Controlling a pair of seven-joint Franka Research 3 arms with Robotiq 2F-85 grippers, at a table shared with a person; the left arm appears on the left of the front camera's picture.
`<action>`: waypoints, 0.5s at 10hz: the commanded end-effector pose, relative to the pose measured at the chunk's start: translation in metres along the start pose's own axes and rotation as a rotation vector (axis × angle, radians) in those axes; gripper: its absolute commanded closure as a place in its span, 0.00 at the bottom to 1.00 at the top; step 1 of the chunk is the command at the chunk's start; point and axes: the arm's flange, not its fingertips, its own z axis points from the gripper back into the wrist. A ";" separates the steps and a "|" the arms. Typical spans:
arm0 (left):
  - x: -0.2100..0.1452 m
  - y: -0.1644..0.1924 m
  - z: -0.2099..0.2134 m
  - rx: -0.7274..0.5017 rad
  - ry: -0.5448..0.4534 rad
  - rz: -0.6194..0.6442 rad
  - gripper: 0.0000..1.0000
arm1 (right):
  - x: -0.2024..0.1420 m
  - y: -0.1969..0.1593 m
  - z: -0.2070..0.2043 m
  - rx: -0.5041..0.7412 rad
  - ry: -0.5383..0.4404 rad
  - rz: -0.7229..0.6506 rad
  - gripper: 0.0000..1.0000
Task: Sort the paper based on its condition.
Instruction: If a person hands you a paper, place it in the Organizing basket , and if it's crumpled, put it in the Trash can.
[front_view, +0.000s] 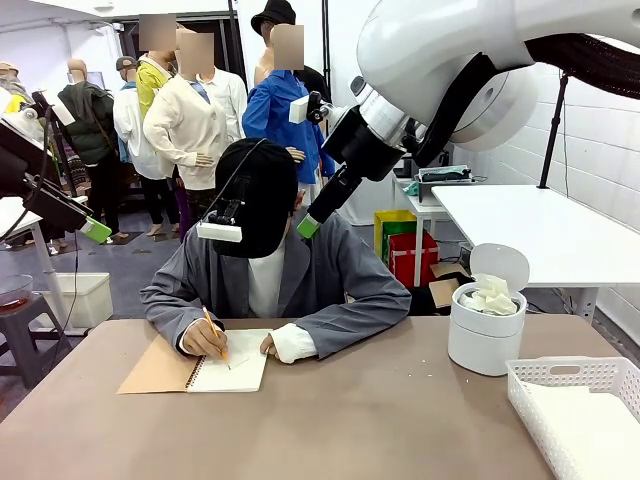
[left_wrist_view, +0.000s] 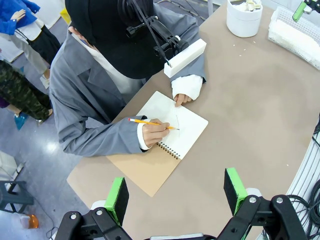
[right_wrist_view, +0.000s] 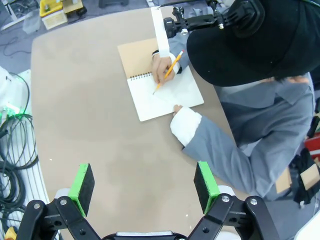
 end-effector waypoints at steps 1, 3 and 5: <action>0.000 0.002 0.000 0.002 -0.006 0.002 0.00 | 0.001 0.000 0.000 0.007 0.000 -0.002 0.00; 0.000 0.002 0.000 0.002 -0.006 0.002 0.00 | 0.001 0.000 0.000 0.007 0.000 -0.002 0.00; 0.000 0.002 0.000 0.002 -0.006 0.002 0.00 | 0.001 0.000 0.000 0.007 0.000 -0.002 0.00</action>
